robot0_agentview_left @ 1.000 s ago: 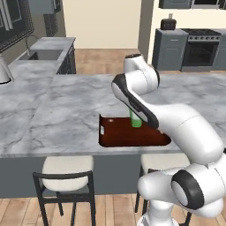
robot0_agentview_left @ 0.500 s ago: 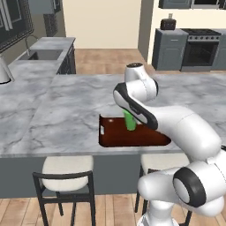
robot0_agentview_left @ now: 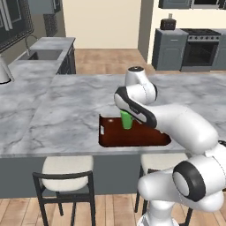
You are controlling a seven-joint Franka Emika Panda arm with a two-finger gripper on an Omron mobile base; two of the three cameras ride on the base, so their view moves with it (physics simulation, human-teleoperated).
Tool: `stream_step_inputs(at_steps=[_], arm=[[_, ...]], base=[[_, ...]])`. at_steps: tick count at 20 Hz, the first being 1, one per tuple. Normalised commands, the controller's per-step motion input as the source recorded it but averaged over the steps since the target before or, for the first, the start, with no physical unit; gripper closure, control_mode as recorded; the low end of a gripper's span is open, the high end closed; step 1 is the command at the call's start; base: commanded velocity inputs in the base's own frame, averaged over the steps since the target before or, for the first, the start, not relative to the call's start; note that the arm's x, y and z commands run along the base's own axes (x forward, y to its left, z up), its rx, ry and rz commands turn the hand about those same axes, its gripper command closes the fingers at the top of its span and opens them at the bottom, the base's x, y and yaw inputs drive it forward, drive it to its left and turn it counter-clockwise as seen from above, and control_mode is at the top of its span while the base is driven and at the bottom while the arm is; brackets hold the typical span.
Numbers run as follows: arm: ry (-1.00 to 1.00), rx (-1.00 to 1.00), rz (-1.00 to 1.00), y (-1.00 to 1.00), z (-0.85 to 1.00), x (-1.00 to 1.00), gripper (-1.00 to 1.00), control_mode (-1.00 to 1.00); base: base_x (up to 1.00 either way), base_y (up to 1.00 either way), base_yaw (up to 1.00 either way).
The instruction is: There is a tray on the dining counter. Grab the cup, mug, and pitcher and place them on the tray. The pitcher may be placed next to the tray if it cannot fit the tray.
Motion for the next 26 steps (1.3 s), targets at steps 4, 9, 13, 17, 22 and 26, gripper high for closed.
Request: stream_step_inputs(at_steps=[4,9,13,17,22,26], arm=[[-0.06,0.0,0.21,0.0,-0.11,0.38,1.0,-1.0],[-0.11,0.0,0.22,0.0,-0.08,0.33,1.0,-1.0],[-0.03,0.06,0.19,0.0,-0.16,0.21,1.0,-1.0],[0.0,0.08,0.17,-0.02,-0.23,0.18,1.0,-1.0],[-0.06,0.04,0.17,-0.04,-0.2,0.19,1.0,-1.0],[-0.12,0.0,0.18,-0.07,-0.08,0.11,1.0,-1.0]], base=[[0.0,0.0,0.0],[0.0,0.0,0.0],[0.0,0.0,0.0],[0.0,0.0,0.0],[0.0,0.0,0.0],[0.0,0.0,0.0]])
